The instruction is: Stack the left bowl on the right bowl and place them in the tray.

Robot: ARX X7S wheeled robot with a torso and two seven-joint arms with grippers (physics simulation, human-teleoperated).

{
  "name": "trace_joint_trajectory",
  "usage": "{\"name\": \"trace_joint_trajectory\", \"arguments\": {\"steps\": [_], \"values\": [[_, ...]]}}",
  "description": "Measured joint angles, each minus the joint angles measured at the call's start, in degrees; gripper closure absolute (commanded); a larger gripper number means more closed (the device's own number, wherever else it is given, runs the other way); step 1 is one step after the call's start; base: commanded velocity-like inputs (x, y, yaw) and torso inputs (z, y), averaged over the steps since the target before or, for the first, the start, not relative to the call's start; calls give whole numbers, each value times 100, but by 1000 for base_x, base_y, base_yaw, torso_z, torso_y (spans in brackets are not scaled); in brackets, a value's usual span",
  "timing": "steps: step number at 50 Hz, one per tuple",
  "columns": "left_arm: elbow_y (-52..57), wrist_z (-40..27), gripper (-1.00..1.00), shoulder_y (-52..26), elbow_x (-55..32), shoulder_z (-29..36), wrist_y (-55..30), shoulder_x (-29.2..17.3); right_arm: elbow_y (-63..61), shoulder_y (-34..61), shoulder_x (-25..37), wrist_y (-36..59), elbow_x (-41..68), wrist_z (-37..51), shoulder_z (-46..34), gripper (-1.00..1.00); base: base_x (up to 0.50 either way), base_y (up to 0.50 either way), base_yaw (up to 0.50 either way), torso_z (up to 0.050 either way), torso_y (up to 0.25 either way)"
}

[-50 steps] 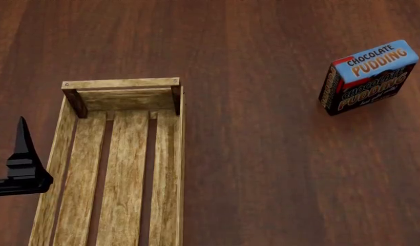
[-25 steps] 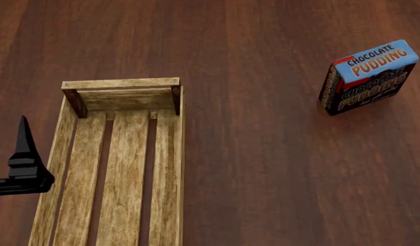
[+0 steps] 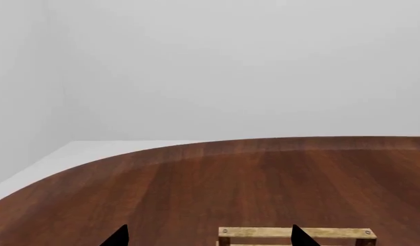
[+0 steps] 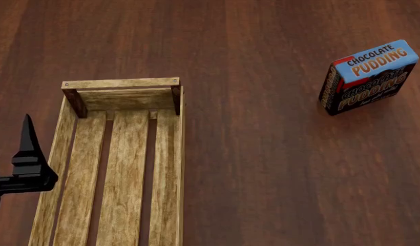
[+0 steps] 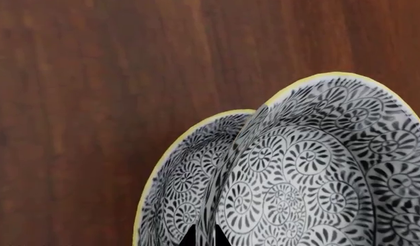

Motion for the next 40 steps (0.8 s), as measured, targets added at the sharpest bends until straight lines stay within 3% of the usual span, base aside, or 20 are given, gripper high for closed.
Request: {"name": "trace_joint_trajectory", "arguments": {"steps": [28,29,40], "values": [[-256,48,-100,-35,39,62,211,17,257,-384,-181,-406,-254,-359,-111,100,0,0,0,0,0],[-255,46,-100,-33,40,64,211,16,276,-389,-190,-413,-270,-378,-116,-100,0,0,0,0,0],[-211,22,-100,1,39,95,201,12,337,-402,-152,-451,-405,-428,-85,-100,0,0,0,0,0]]}}
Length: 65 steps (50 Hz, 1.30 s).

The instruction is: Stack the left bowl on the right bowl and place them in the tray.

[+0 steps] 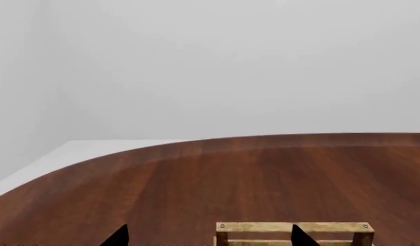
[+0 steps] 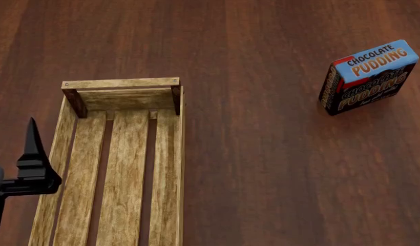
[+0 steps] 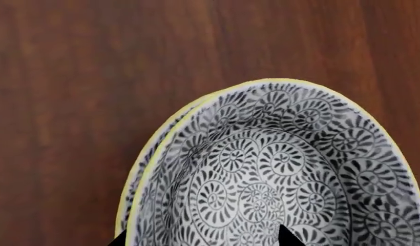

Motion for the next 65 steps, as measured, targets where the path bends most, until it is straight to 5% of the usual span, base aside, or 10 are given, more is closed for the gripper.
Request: {"name": "trace_joint_trajectory", "arguments": {"steps": [37,65], "values": [[284,-103,-100,91,-56,57,-143,-66,-422,118,210,-34,195,117,228,-100,0,0,0,0,0],[274,-122,-100,138,-97,51,-93,-110,105,586,-408,251,-231,-148,93,-100,0,0,0,0,0]]}}
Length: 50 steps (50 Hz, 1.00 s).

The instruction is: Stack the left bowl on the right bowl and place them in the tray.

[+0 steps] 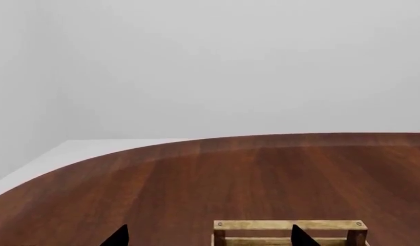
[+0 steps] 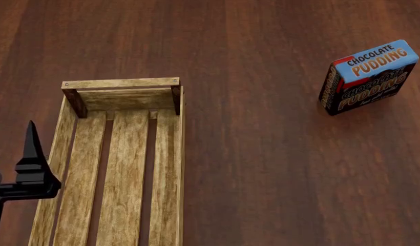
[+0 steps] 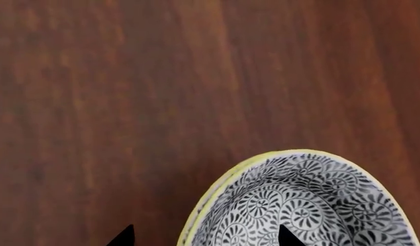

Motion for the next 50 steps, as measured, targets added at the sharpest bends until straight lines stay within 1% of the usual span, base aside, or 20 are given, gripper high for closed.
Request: {"name": "trace_joint_trajectory", "arguments": {"steps": [50], "values": [[-210,-11,-100,8,55,109,158,15,684,-736,-427,-771,-389,-584,-147,-100,0,0,0,0,0]]}}
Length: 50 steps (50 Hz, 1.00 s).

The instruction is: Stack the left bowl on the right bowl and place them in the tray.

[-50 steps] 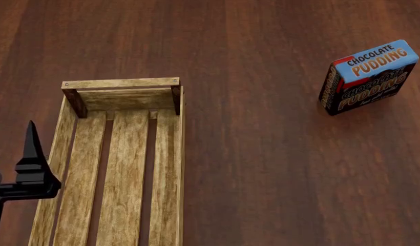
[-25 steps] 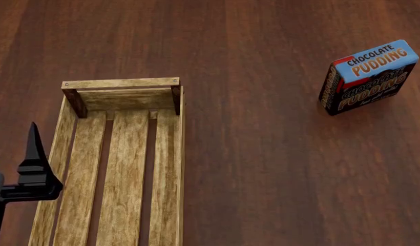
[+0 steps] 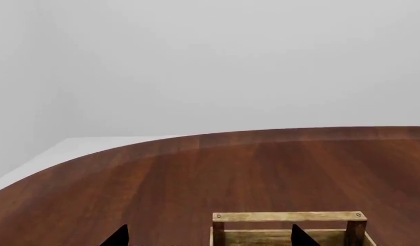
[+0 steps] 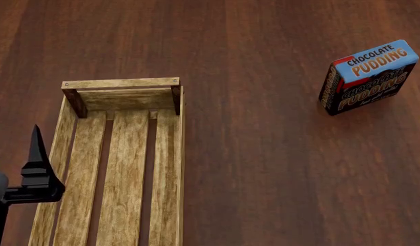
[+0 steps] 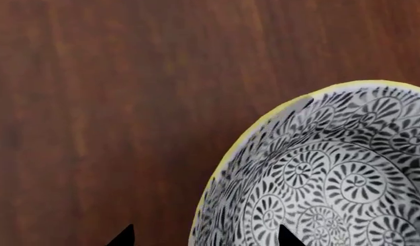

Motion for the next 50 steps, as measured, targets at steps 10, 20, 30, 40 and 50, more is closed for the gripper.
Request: {"name": "trace_joint_trajectory", "arguments": {"steps": [10,20,30,40,50], "values": [[12,-20,-100,3,7,22,-14,-8,220,-8,-126,33,-41,-97,-65,-100,0,0,0,0,0],[34,-33,-100,14,-1,30,-21,-24,391,226,-153,303,-102,-96,-58,100,1,-1,0,0,0],[67,-51,-100,26,-26,17,-28,-47,494,374,-188,516,-30,-65,-48,100,1,-2,-2,0,-3],[94,-67,-100,33,-66,-11,-28,-68,-72,242,103,615,492,341,43,100,0,0,-1,0,-1],[116,-73,-100,39,-105,-33,-12,-84,-670,366,344,818,913,711,145,100,0,0,0,0,0]]}}
